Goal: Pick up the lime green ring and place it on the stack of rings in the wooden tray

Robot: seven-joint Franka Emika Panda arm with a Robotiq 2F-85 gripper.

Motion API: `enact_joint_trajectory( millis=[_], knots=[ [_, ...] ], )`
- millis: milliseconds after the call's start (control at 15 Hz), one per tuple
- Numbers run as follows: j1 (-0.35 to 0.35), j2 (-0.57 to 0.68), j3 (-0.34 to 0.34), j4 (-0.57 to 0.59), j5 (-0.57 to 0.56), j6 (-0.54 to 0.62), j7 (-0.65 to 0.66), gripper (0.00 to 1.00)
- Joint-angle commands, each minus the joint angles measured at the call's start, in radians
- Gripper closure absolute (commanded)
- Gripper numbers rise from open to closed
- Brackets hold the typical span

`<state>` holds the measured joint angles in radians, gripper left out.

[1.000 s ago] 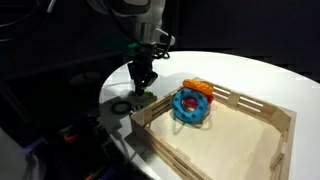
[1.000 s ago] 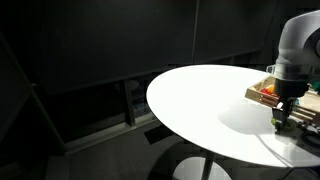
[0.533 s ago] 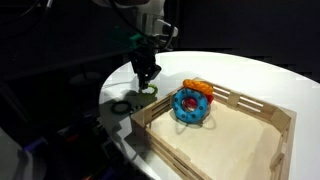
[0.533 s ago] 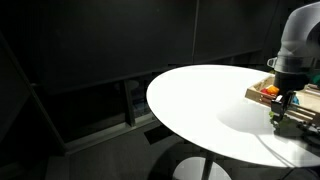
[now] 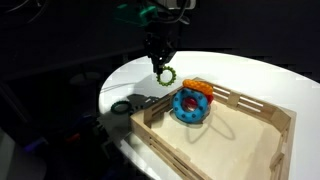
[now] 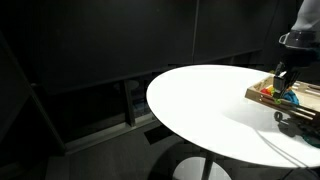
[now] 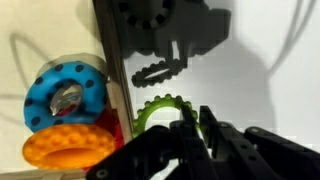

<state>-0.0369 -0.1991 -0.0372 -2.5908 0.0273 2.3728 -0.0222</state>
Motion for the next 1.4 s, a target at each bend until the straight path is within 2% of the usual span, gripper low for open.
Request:
enact_joint_trajectory(
  millis=[0, 533, 600, 733, 1000, 1267, 1333],
  knots=[
    [-0.037, -0.061, -0.035, 0.020, -0.005, -0.047, 0.009, 0.94],
    [-0.116, -0.139, -0.105, 0.018, 0.004, -0.065, 0.023, 0.92],
    [-0.122, -0.143, -0.111, 0.019, 0.006, -0.069, 0.025, 0.66],
    [-0.129, -0.150, -0.117, 0.022, 0.011, -0.078, 0.025, 0.64],
    [-0.116, -0.174, -0.132, 0.024, 0.030, -0.135, -0.028, 0.34],
    [-0.093, -0.207, -0.147, 0.039, 0.058, -0.278, -0.124, 0.02],
    [-0.088, -0.213, -0.149, 0.048, 0.060, -0.326, -0.151, 0.00]
  ],
)
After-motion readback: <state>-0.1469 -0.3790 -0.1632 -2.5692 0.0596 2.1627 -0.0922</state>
